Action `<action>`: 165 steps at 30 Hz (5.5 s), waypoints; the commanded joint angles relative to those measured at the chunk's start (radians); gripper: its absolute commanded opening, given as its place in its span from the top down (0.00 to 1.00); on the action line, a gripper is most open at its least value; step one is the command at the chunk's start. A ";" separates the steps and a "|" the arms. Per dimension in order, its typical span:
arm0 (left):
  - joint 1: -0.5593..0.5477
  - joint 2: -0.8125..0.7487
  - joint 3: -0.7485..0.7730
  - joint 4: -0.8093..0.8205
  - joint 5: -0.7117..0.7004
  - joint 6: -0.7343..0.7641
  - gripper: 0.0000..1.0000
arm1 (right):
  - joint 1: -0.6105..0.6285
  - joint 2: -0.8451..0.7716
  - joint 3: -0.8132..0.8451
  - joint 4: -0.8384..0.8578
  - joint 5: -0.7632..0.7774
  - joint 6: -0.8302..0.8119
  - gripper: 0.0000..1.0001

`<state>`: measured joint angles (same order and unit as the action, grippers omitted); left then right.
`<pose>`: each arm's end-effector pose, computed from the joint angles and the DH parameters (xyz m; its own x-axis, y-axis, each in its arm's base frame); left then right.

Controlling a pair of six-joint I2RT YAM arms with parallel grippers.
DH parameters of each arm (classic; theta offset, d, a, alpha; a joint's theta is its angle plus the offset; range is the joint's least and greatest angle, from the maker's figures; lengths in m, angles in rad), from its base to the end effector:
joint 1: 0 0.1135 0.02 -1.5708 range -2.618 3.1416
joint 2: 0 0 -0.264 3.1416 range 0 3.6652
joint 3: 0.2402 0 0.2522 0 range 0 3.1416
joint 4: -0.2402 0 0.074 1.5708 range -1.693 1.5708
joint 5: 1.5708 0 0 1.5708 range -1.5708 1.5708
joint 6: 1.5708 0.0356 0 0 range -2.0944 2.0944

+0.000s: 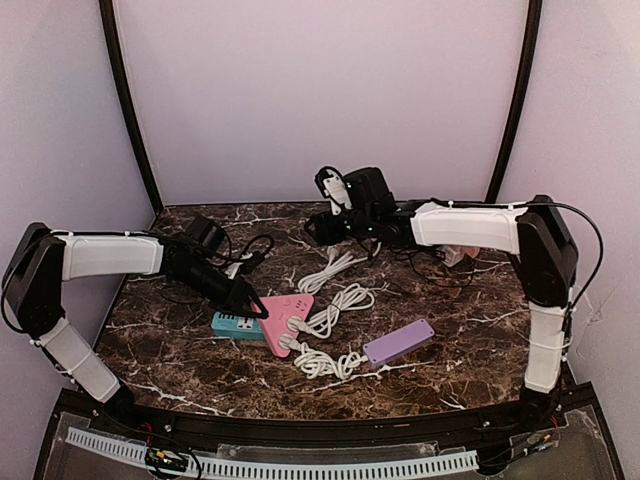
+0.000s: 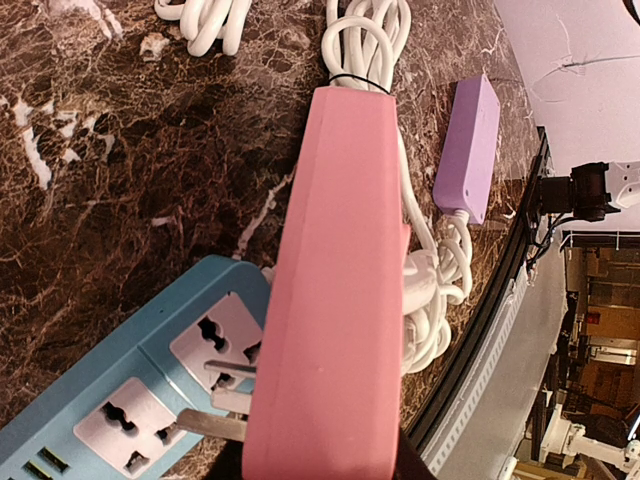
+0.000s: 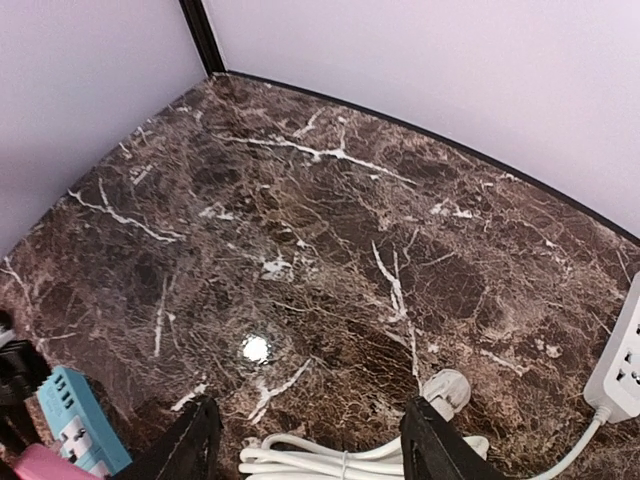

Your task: Pull the plug off the socket

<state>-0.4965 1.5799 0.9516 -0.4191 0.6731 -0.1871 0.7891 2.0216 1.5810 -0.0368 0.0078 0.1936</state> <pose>0.2591 -0.1656 0.1938 -0.8685 0.3051 -0.3907 0.4935 0.6064 -0.6235 0.3380 0.3401 0.2506 -0.4532 -0.1835 -0.8723 -0.6294 0.7589 0.1674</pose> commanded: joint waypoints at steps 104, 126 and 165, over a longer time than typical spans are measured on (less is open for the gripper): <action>0.013 -0.039 -0.026 -0.012 -0.071 0.024 0.84 | 0.328 -0.154 -0.452 0.200 -0.086 -0.036 1.00; 0.015 -0.025 -0.017 -0.051 -0.176 0.023 0.87 | 0.390 -0.167 -0.435 0.160 0.124 -0.092 1.00; 0.011 -0.049 -0.026 -0.026 -0.133 0.031 0.86 | 0.315 -0.198 -0.468 0.203 -0.062 0.068 1.00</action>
<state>-0.4957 1.5513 0.9421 -0.4267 0.6540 -0.1734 1.1442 1.8862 1.1297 0.0822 0.0856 0.1635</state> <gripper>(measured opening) 0.281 0.168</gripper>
